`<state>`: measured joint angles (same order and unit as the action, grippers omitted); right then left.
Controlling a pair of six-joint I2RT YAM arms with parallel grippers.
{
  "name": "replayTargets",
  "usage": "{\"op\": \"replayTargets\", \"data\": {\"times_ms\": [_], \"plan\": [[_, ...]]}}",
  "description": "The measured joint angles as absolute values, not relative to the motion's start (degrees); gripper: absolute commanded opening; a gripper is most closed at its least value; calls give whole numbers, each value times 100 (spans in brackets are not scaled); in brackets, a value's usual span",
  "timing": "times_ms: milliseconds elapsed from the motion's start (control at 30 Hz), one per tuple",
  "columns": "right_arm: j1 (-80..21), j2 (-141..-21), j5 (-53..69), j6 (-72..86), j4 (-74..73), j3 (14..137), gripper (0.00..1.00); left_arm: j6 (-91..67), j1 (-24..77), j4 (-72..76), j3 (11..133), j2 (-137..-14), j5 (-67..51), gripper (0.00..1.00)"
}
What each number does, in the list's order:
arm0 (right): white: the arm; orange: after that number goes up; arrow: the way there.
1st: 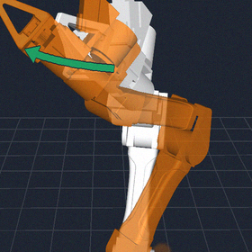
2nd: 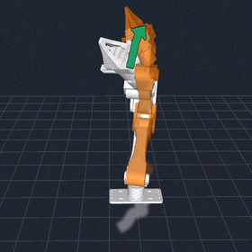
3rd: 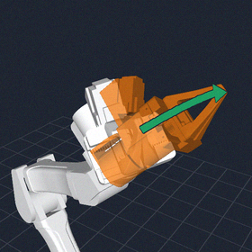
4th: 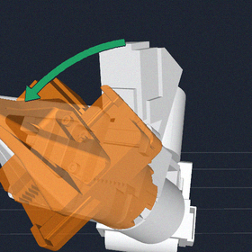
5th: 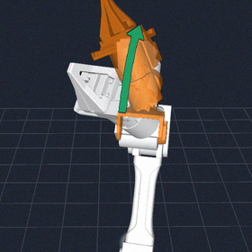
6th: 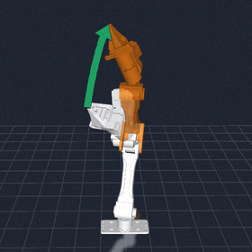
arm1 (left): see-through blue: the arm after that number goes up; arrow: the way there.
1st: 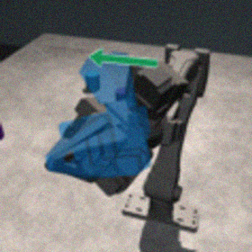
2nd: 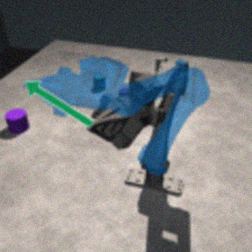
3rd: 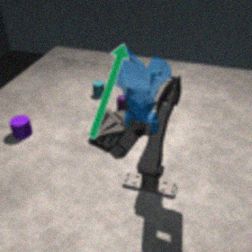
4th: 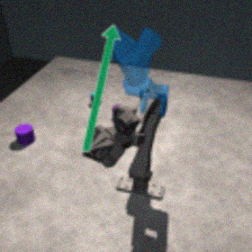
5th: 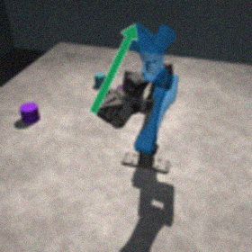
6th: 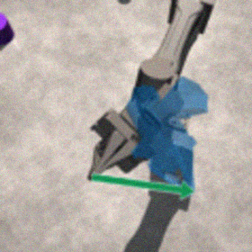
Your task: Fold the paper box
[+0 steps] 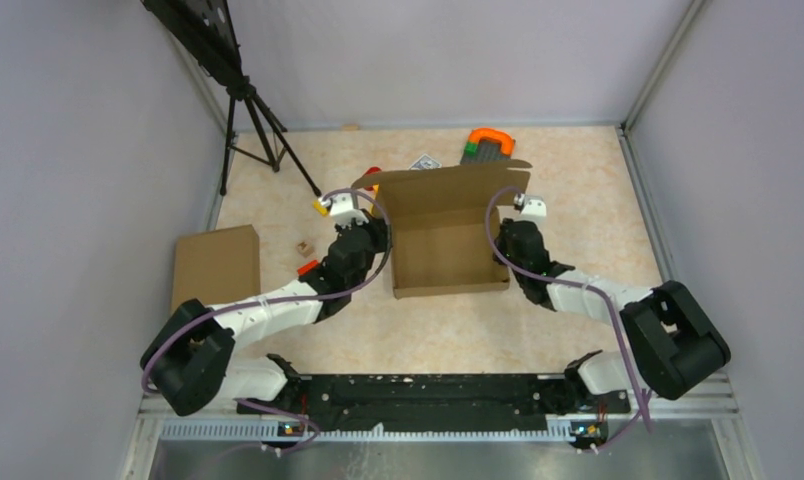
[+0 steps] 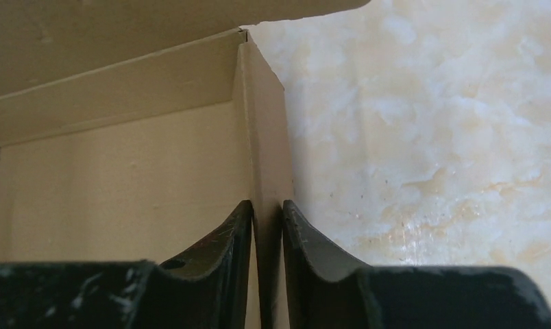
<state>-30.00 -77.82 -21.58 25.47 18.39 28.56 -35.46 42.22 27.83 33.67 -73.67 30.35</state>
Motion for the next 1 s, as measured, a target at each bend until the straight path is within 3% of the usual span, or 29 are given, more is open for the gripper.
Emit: {"op": "replayTargets", "data": {"times_ms": [100, 367, 533, 700, 900, 1000], "plan": [[-3000, -7782, -2211, 2567, 1765, 3026, 35, -3573, 4250, 2783, 3367, -7369, 3142, 0], [-3000, -7762, -2300, 2585, 1448, 3107, 36, -3494, 4388, 2783, 3367, -7391, 3306, 0], [-3004, -7649, -2512, 2620, 932, 3236, 49, -3428, 4525, 2773, 3380, -7404, 3402, 0], [-3004, -7349, -2556, 2598, 751, 3208, 45, -3483, 4578, 2552, 3548, -7465, 3468, 0], [-3006, -7249, -2532, 2571, 676, 3181, 47, -3817, 4580, 1870, 3946, -7522, 3551, 0], [-3006, -7282, -2484, 2571, 598, 3181, 40, -4049, 4582, 1730, 4034, -7561, 3546, 0]]}}
